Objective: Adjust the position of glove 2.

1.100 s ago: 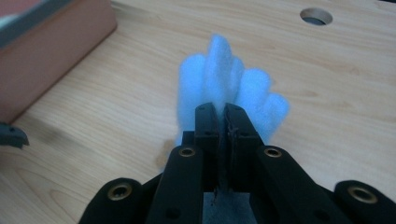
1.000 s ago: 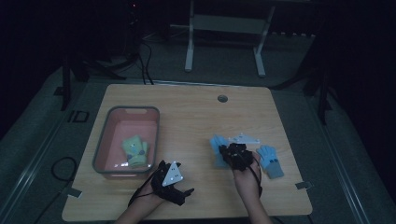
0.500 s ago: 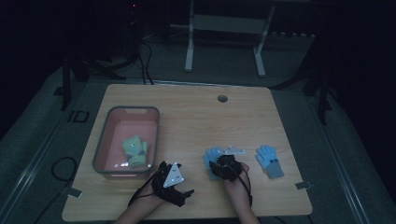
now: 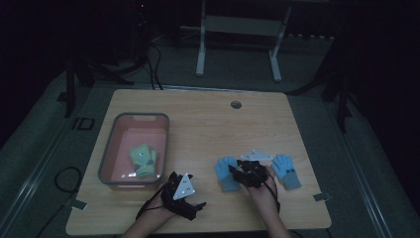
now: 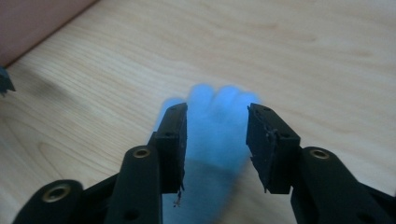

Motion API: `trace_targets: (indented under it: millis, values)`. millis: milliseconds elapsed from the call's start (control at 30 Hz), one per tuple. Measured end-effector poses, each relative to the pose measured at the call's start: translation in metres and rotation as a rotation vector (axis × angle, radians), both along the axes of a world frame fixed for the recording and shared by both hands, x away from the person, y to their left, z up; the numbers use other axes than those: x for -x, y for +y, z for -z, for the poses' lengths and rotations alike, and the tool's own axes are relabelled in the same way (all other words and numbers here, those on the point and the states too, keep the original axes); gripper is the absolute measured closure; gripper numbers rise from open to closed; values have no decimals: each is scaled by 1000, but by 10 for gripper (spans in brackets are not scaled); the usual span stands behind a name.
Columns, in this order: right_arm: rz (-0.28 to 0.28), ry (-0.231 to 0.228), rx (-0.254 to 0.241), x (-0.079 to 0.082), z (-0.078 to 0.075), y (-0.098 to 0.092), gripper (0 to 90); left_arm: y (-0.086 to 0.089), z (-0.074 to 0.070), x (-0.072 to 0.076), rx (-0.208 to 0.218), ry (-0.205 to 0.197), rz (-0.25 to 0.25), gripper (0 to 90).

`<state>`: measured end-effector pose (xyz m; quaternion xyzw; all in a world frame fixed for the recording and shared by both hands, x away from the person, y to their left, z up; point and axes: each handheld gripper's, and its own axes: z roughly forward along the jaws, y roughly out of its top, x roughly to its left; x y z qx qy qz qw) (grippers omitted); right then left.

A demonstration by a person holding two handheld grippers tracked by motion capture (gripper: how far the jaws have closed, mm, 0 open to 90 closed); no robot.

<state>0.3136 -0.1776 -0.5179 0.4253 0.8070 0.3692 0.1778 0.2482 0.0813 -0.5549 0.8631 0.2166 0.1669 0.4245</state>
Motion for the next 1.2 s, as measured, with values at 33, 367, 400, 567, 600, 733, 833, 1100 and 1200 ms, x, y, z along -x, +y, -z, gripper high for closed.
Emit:
trace_targets:
  millis: [33, 367, 400, 567, 600, 733, 833, 1100, 1200]
  values:
    - [-13, -7, -7, -2, -3, -7, 593, 0, 0, 0, 4, 2, 1, 26]
    - [-1, -60, -26, -10, -27, -80, 619, -1, 2, -1, 1, 11, 5, 26]
    - [5, -62, -24, -10, -27, -86, 619, -1, 2, -1, 0, 10, 5, 26]
    - [32, -63, -20, -10, -26, -113, 617, -1, 2, -1, 1, 25, -2, 26]
    - [30, -56, -25, -10, -26, -119, 616, -1, 2, -1, 0, 23, -4, 26]
    - [31, -44, -28, -9, -22, -140, 614, -1, 1, -1, 5, 19, -6, 26]
    - [33, -36, -14, -10, -18, -154, 621, -1, 2, -1, 4, 20, -5, 26]
    - [-2, -15, -8, -17, -8, -178, 613, -3, 3, -1, 7, 26, -4, 26]
    - [-6, 17, 13, -22, 1, -179, 598, -3, 3, -1, 6, 26, -3, 26]
